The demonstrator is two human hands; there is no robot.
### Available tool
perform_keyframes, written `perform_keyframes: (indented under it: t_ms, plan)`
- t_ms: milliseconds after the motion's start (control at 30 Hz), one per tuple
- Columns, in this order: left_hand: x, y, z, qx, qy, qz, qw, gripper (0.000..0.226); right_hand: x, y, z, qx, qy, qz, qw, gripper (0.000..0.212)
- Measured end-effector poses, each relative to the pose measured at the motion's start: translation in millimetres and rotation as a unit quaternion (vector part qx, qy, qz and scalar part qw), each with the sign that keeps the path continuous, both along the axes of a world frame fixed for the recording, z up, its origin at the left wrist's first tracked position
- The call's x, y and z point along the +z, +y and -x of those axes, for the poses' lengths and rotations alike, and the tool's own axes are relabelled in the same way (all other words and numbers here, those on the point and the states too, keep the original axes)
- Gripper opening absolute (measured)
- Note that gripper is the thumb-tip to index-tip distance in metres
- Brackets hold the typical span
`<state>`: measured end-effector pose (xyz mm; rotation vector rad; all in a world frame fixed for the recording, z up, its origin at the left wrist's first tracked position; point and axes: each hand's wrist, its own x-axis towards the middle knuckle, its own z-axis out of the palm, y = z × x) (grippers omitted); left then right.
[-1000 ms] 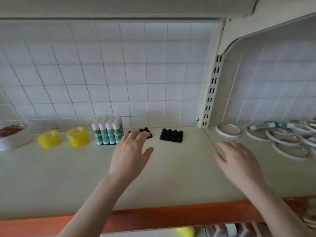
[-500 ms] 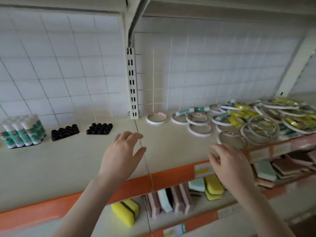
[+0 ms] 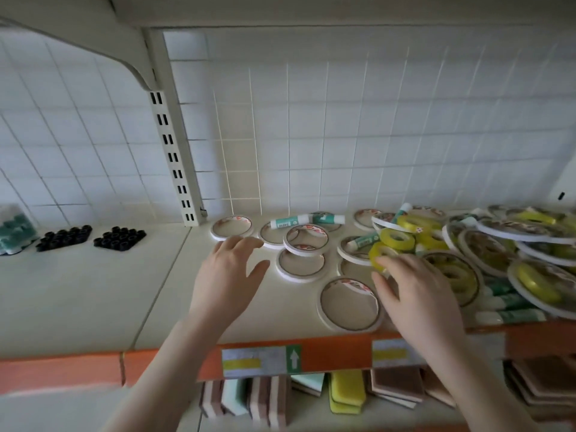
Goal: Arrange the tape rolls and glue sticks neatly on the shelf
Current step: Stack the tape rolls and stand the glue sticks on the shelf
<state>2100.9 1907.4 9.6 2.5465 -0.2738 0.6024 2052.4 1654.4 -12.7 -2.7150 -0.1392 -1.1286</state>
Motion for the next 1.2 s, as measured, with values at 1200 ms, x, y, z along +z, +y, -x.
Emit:
perform_keyframes:
  t_ms: [1200]
  plan:
    - [-35, 37, -109, 0.045, 0.111, -0.099, 0.988, 0.028, -12, 63, -103, 0.107, 0.121, 0.099, 0.982, 0.008]
